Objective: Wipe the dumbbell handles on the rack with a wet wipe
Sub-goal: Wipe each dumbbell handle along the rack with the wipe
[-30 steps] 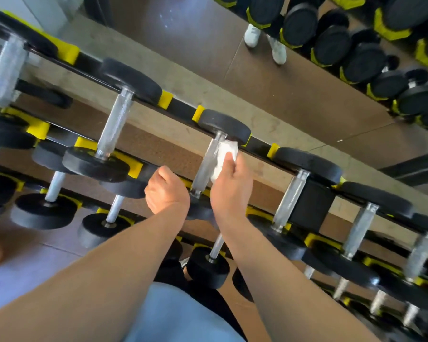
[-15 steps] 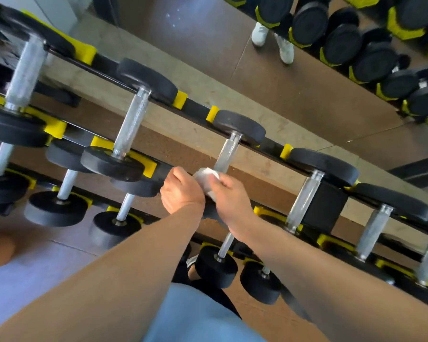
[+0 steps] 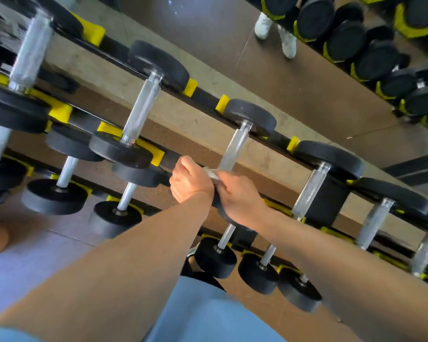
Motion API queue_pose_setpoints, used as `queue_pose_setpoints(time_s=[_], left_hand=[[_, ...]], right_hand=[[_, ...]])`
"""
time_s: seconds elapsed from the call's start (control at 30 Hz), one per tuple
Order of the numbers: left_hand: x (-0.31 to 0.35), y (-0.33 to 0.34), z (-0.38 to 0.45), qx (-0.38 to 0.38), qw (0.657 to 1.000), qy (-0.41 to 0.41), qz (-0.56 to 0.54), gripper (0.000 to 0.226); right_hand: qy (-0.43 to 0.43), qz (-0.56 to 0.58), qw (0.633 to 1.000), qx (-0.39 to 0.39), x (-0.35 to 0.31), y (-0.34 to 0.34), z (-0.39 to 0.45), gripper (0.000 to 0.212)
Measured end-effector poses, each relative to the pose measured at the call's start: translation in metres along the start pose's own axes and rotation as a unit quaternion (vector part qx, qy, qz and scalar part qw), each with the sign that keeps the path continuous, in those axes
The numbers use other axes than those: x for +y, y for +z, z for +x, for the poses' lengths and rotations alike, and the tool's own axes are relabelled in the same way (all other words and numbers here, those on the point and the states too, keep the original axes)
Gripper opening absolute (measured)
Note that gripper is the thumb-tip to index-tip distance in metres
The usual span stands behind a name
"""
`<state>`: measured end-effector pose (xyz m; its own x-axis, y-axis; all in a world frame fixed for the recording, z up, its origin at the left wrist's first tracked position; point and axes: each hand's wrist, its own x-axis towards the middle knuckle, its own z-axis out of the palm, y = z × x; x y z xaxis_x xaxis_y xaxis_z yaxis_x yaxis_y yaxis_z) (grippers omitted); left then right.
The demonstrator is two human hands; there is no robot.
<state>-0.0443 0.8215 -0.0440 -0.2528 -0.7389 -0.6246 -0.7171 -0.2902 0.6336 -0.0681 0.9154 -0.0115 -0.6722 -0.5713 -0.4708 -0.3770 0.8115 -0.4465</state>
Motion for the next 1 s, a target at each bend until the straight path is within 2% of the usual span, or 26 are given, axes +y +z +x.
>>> queue_pose_setpoints(time_s=[0.03,0.07,0.1,0.2,0.23,0.3,0.33,0.37,0.4,0.47,0.5,0.57,0.6,0.67,0.73,0.77,0.83,0.9,0.93,0.97,1.0], left_hand=[[-0.001,0.0,0.0,0.0,1.0,0.0,-0.006,0.045],[-0.001,0.001,0.001,-0.001,1.0,0.001,-0.008,0.044],[-0.002,0.001,0.001,-0.001,1.0,0.001,-0.011,0.044],[-0.002,0.001,0.001,0.0,1.0,0.002,-0.032,0.047],[-0.002,0.0,0.0,-0.002,0.999,0.003,-0.033,0.047],[-0.001,-0.001,-0.002,-0.007,0.999,0.0,-0.032,0.047],[0.0,-0.001,-0.003,-0.01,1.0,0.0,-0.026,0.047],[0.0,-0.001,-0.003,-0.011,1.0,0.002,-0.016,0.048],[0.0,-0.001,-0.002,-0.011,1.0,0.006,-0.005,0.048],[-0.001,0.0,-0.001,-0.006,1.0,0.014,0.004,0.049],[-0.001,0.0,-0.001,-0.004,1.0,0.017,0.007,0.05],[-0.001,0.001,-0.002,-0.002,1.0,0.026,0.009,0.05],[-0.001,0.001,-0.003,-0.002,1.0,0.028,0.009,0.049],[0.001,0.001,-0.004,-0.008,1.0,0.023,0.011,0.049],[0.003,-0.001,-0.006,-0.018,1.0,0.015,0.016,0.049],[0.004,-0.002,-0.007,-0.02,1.0,0.014,0.017,0.049],[0.004,-0.002,-0.008,-0.021,1.0,0.014,0.013,0.049],[0.002,-0.002,-0.008,-0.02,1.0,0.014,0.011,0.05],[0.001,-0.002,-0.007,-0.018,1.0,0.014,0.01,0.05],[0.001,-0.002,-0.007,-0.017,1.0,0.014,0.007,0.05],[0.002,-0.003,-0.007,-0.015,1.0,0.013,0.005,0.049]], right_hand=[[0.075,0.139,0.987,-0.002,-0.006,-0.001,-0.009,0.025],[0.152,0.272,0.95,0.023,-0.011,-0.006,-0.015,0.025],[0.219,0.355,0.906,0.074,-0.011,-0.012,-0.018,0.025],[0.303,0.329,0.85,0.279,0.0,-0.035,-0.01,0.022],[0.323,0.335,0.824,0.324,0.005,-0.042,-0.002,0.023],[0.374,0.381,0.775,0.337,0.005,-0.051,0.016,0.032],[0.381,0.392,0.771,0.326,0.003,-0.05,0.026,0.034],[0.373,0.38,0.789,0.305,0.0,-0.046,0.034,0.034],[0.354,0.346,0.823,0.277,-0.005,-0.04,0.041,0.032],[0.316,0.213,0.897,0.224,-0.023,-0.03,0.04,0.034],[0.301,0.159,0.918,0.202,-0.026,-0.023,0.034,0.038],[0.277,0.088,0.946,0.145,-0.021,-0.012,0.016,0.044],[0.255,0.041,0.961,0.093,-0.02,-0.01,0.006,0.044],[0.193,-0.047,0.979,-0.046,-0.013,-0.012,-0.008,0.035],[0.168,-0.041,0.978,-0.12,-0.005,-0.029,-0.013,0.022],[0.174,-0.006,0.977,-0.121,-0.002,-0.039,-0.013,0.023],[0.212,0.095,0.972,-0.046,0.001,-0.056,-0.01,0.029],[0.193,0.091,0.968,0.131,0.002,-0.064,-0.001,0.032],[0.146,0.052,0.965,0.21,0.001,-0.063,0.004,0.034],[0.078,0.013,0.965,0.251,0.001,-0.06,0.011,0.038],[0.003,-0.03,0.969,0.245,0.005,-0.053,0.019,0.043]])
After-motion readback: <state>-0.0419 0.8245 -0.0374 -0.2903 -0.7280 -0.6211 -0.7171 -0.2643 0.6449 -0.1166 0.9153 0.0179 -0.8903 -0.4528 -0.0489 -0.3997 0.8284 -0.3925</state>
